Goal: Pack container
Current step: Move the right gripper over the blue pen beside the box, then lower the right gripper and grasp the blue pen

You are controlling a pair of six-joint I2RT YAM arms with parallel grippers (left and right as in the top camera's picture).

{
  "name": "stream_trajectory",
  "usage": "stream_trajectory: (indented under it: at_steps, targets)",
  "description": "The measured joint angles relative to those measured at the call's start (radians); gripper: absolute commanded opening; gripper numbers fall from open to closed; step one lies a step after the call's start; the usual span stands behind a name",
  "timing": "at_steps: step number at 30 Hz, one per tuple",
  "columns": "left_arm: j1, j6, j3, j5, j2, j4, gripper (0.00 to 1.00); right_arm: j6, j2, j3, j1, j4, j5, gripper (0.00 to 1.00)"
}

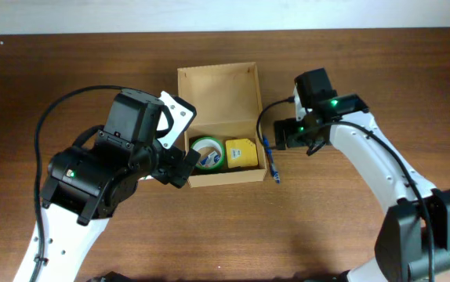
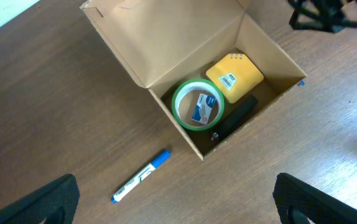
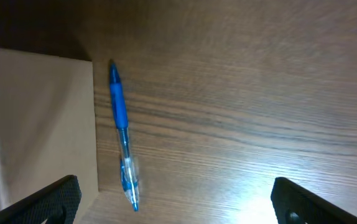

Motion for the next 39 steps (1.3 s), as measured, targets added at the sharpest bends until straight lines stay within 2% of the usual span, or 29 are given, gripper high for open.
stream_trajectory:
  at_steps: [9, 16, 28, 33, 39]
  targets:
    - [0.000, 0.000, 0.000, 0.000, 0.000, 0.000, 1.00, 0.014, 0.001, -0.045, 0.010, 0.072, -0.090, 0.99]
    - [0.000, 0.000, 0.000, 0.000, 0.000, 0.000, 1.00, 0.031, 0.003, -0.045, 0.090, 0.107, -0.101, 0.99]
    - [0.000, 0.000, 0.000, 0.000, 0.000, 0.000, 0.99, 0.055, 0.005, -0.045, 0.105, 0.048, -0.037, 1.00]
    - [0.000, 0.000, 0.000, 0.000, 0.000, 0.000, 1.00, 0.040, 0.005, -0.058, 0.105, 0.049, -0.004, 0.86]
    - [0.000, 0.000, 0.000, 0.000, 0.000, 0.000, 1.00, 0.024, 0.006, -0.128, 0.105, 0.112, -0.002, 0.76]
